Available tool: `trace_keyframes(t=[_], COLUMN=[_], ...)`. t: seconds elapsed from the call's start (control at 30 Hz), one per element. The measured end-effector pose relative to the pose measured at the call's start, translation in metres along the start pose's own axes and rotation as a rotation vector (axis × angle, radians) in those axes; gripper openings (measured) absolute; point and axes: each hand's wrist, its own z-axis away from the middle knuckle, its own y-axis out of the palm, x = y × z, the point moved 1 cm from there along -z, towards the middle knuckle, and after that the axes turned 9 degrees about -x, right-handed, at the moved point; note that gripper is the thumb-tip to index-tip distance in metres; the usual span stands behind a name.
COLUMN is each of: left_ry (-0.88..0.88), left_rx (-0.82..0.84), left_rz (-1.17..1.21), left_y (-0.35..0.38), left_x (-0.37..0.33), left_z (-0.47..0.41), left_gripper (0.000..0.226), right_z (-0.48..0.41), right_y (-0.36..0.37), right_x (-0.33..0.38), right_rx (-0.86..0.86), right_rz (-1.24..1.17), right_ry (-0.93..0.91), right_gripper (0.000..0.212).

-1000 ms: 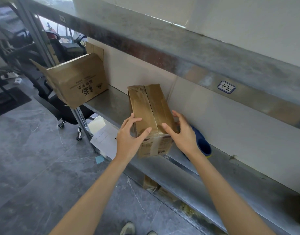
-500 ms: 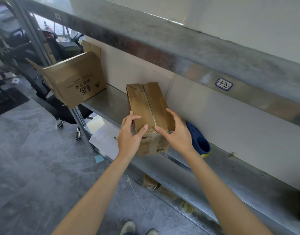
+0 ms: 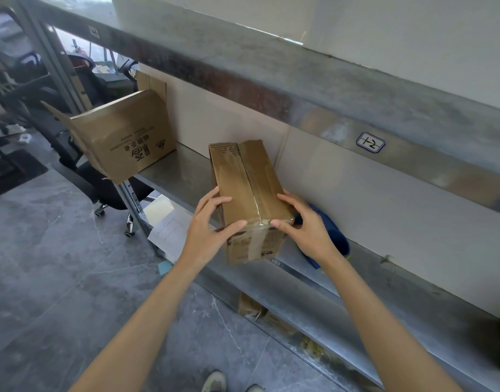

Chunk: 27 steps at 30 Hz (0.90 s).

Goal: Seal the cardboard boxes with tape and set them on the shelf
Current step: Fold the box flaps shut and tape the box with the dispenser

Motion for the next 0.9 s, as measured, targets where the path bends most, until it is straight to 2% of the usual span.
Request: trace_keyframes(t=[0.07,0.2,0.43,0.53,0.7,0.83,0.9], left_ry=[-0.009,0.006,-0.025,-0.030,0.089,0.196,0.256], left_rx=[0.019,-0.016,-0.116,-0.122,-0.027,0.049,0.032], left_rz=[-0.003,-0.089,-0.195,-0.190,-0.106,-0.193,-0.262], left_y=[0.002,0.011,0.028,0.028,0.022,0.027,0.030], left_x=[-0.001,-0.002,-0.009,-0.007,0.002,0.001,0.000], left_z=[0.001,0.003,0.009,0.010,0.011,0.009,0.008], left_gripper=[0.066,0.073,0.074,0.079,0.079,0.080,0.079], right_z=[-0.002,0.001,0.004,0.002,-0.003,-0.017,-0.023], right_y=[-0.002,0.007,0.019,0.015,-0.009,-0.025,-0.030], right_x=[0.000,-0.002,0.001,0.003,-0.010,-0.018,-0.020], right_rx=[0.004,0.013,-0.102,-0.082,0.035,0.003,-0.025], right_rz=[0.019,0.016,-0.012,-0.020,-0.101,-0.102,-0.111], right_ry=[-0.014,0.034,0.067,0.060,0.067,0.082,0.093], right_gripper=[0.064,0.079,0.078,0.077,0.065,0.063,0.064])
